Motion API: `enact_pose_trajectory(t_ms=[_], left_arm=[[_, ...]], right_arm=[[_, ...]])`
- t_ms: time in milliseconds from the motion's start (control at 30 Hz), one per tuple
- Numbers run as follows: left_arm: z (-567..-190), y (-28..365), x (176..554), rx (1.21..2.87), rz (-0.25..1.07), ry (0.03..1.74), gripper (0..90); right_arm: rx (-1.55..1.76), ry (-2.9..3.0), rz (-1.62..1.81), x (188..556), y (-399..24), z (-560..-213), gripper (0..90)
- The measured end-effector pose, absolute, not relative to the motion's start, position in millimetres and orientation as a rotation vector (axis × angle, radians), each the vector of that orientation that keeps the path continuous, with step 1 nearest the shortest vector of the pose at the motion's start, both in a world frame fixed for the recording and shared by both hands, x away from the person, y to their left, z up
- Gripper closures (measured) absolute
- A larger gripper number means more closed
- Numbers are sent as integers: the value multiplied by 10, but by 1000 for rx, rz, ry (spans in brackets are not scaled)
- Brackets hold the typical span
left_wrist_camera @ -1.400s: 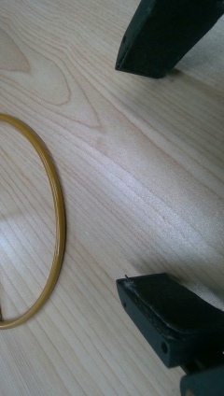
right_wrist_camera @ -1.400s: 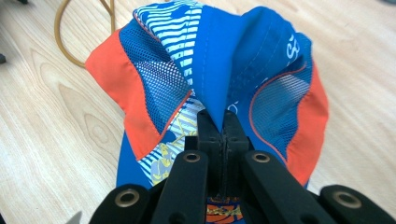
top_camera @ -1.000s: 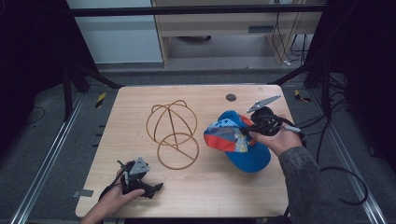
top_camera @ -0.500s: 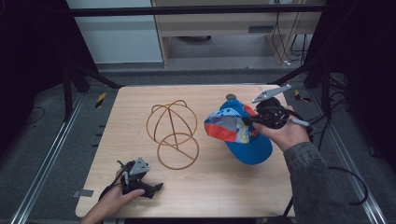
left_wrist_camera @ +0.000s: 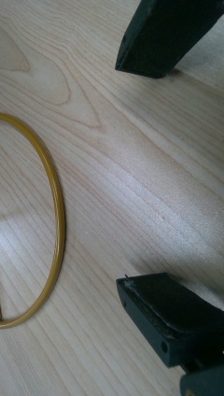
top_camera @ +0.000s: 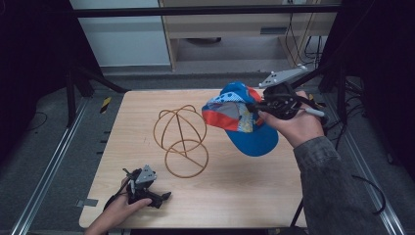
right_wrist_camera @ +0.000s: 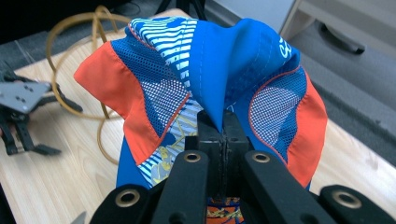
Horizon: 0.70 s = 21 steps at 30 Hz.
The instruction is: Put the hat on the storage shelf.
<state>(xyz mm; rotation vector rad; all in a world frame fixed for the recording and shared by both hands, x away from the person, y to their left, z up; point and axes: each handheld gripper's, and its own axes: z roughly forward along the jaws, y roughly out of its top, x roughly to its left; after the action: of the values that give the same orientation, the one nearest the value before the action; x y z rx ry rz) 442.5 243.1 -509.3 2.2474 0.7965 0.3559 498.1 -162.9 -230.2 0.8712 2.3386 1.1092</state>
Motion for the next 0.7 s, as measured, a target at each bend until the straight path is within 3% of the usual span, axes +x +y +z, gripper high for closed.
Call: enact_pose_trajectory(t_ms=[700], left_arm=[[-5093, 2430, 4425, 2247, 355, 796, 0]], right_arm=[[725, 2344, 1213, 5202, -804, -1967, 899]])
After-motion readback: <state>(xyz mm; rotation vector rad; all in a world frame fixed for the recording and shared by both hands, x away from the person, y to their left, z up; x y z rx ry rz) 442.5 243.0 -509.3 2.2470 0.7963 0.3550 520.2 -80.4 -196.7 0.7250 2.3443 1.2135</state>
